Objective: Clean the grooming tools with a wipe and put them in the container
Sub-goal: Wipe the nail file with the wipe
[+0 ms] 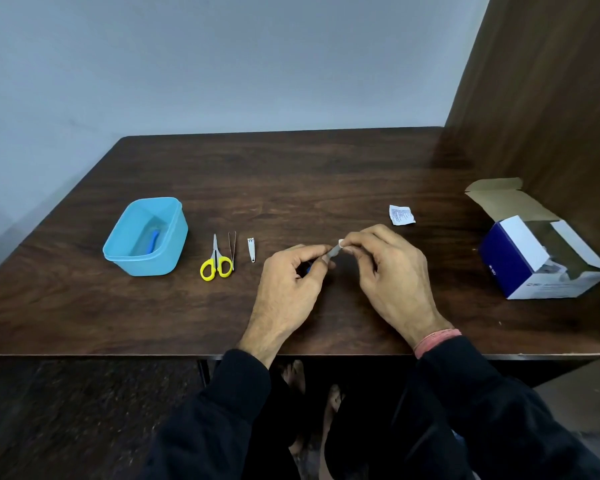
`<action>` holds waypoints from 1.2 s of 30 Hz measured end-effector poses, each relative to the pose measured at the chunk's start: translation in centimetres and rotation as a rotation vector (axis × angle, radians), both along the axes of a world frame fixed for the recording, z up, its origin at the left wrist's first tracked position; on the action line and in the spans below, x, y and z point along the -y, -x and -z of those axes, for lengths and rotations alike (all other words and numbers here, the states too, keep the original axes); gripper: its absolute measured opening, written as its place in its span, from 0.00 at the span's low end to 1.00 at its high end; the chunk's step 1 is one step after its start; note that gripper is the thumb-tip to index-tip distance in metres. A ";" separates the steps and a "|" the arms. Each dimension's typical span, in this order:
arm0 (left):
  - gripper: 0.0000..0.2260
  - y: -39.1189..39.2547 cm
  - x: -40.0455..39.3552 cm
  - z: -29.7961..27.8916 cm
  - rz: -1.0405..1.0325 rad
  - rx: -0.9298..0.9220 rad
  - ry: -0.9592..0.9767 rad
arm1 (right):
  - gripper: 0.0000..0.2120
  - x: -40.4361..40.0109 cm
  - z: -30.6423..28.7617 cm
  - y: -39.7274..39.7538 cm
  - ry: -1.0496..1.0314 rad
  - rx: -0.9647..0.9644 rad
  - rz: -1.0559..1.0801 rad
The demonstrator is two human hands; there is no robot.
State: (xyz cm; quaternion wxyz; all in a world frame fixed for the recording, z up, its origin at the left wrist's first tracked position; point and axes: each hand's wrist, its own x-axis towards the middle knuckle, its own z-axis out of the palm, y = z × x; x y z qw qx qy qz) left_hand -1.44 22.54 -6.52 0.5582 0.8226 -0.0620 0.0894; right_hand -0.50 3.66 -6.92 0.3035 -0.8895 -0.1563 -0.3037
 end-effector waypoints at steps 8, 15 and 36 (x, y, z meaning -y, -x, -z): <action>0.09 0.1 0.0 0.0 -0.010 0.011 -0.005 | 0.06 0.0 -0.1 -0.1 -0.057 0.005 0.052; 0.10 0.0 0.1 0.0 -0.003 0.005 0.002 | 0.05 0.0 0.0 0.0 -0.030 0.016 0.047; 0.10 -0.1 -0.1 0.1 -0.001 0.024 -0.013 | 0.04 -0.1 0.5 0.0 0.008 0.018 -0.004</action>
